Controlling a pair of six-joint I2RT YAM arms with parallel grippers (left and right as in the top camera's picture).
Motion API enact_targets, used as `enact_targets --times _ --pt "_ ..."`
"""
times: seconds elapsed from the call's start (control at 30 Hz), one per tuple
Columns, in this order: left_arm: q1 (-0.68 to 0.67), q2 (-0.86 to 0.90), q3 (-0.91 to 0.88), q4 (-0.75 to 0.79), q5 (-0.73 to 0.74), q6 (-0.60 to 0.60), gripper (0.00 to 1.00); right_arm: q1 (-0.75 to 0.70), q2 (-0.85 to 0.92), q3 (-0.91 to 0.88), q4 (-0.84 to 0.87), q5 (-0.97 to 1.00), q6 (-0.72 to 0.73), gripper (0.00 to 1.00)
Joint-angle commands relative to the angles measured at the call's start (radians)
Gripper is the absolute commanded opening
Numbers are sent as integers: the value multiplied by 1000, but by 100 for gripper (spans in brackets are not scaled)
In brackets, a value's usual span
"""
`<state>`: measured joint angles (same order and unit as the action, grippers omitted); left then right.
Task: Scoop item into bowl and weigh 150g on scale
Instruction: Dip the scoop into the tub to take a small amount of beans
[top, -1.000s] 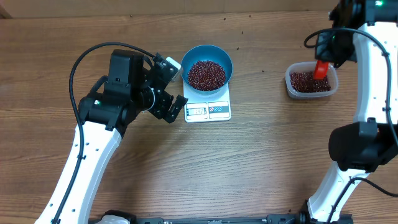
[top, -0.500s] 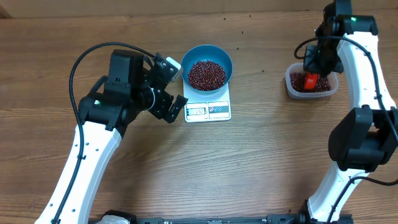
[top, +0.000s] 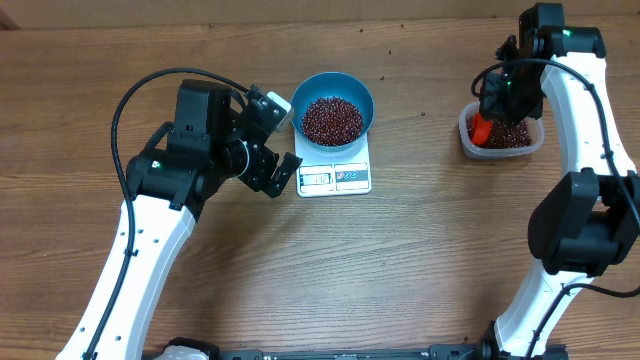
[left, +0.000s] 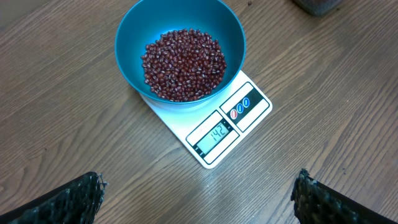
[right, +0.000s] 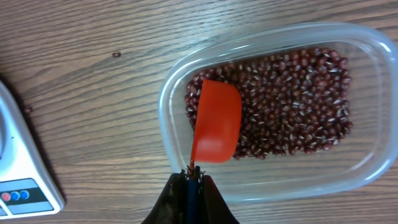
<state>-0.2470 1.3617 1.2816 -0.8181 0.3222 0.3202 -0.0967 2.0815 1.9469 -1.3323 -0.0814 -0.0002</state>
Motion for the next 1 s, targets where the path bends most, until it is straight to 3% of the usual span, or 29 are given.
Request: enact_targets --times 0.0,0.23,0.53,0.97 --pt "5 5 -4 3 8 -6 100 2 6 -4 3 -37 -8 4" --pt "5 5 -4 3 8 -6 99 2 7 -4 16 -14 -8 4" --pt "5 5 -4 3 8 -6 100 2 7 -4 42 167 57 4" --pt "5 5 -4 3 8 -6 100 2 10 -19 64 16 44 4"
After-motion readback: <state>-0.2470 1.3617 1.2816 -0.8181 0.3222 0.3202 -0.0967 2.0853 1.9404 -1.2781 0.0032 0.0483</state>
